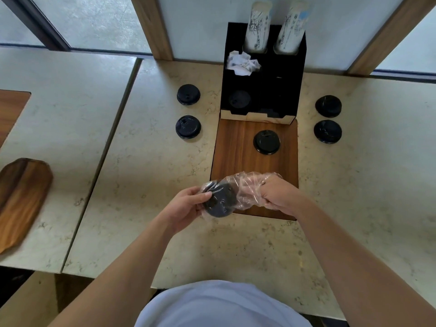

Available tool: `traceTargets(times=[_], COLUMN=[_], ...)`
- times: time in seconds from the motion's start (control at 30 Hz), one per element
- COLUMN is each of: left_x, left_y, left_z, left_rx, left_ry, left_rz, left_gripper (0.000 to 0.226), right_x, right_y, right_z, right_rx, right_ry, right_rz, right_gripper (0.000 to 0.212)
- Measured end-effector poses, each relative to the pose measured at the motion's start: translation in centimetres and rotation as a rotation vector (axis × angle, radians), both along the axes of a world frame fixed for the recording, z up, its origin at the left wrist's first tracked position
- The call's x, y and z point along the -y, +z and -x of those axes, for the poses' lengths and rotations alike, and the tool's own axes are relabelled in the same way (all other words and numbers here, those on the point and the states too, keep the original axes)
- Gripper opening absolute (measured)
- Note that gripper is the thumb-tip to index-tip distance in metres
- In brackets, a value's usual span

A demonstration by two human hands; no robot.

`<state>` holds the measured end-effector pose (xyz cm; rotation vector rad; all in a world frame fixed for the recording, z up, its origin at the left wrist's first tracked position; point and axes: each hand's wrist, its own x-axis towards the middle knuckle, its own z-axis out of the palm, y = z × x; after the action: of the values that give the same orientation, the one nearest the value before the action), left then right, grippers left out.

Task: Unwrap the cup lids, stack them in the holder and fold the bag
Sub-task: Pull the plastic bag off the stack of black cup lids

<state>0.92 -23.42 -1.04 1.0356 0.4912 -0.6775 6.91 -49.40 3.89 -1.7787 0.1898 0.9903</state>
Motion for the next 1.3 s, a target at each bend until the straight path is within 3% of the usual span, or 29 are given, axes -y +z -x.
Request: traceTargets(times=[0.1, 0.2, 0.3, 0.37, 0.43, 0.53, 0.63, 0.8, 0.97, 1.1, 1.17, 1.3], left_x=[0.5, 1.0, 1.6, 2.0, 2.3, 2.5, 2.6, 2.2, 0.7, -1.2, -2.4, -4.8], left_y=[1.1, 2.2, 2.8, 3.1, 3.2, 3.0, 2.7, 2.4, 1.8, 0.4, -0.5, -2.2], left_z=[-0.6, -1.3, -1.9, -2.2, -2.4, -2.6, -2.6, -2.7, -2.8, -2.4, -1.8, -0.2], left_rx=[0.030, 0.055, 0.056, 0.062, 0.051, 0.012, -0.013, -0.049, -0.075, -0.073, -0.081, -0.183], left_ry=[-0.022, -0.007, 0.009, 0.015, 0.037, 0.088, 0.142, 0.205, 0.305, 0.295, 0.299, 0.321], left_rz=[0.051, 0.089, 0.078, 0.020, -0.033, -0.094, -0.095, -0.103, -0.212, -0.364, -0.425, -0.549], left_gripper=[0.048, 0.042, 0.037, 0.032, 0.033, 0.033, 0.033, 0.031, 0.029, 0.027, 0.025, 0.027], right_x=[0.2, -0.5, -1.5, -1.6, -1.5, -1.8, -1.9, -1.1, 1.3, 1.6, 1.9, 3.5], right_y=[0.3, 0.6, 1.3, 1.4, 1.4, 1.9, 2.3, 3.1, 1.3, -1.5, -2.3, -2.6], right_z=[0.1, -0.3, -1.7, -2.1, -1.9, -1.7, -2.2, -1.9, -1.7, -2.5, -2.5, -2.0], right_rx=[0.024, -0.013, -0.196, -0.310, -0.197, -0.148, -0.317, -0.211, -0.212, -0.230, -0.138, 0.062], right_ry=[-0.016, -0.066, -0.168, -0.225, -0.124, -0.122, -0.276, -0.229, -0.247, -0.253, -0.192, -0.143], right_rz=[0.011, -0.029, 0.122, 0.048, 0.068, 0.092, -0.076, -0.119, -0.321, -0.050, 0.121, 0.264], right_gripper=[0.021, 0.034, 0.030, 0.029, 0.025, 0.037, 0.049, 0.054, 0.048, 0.047, 0.037, 0.025])
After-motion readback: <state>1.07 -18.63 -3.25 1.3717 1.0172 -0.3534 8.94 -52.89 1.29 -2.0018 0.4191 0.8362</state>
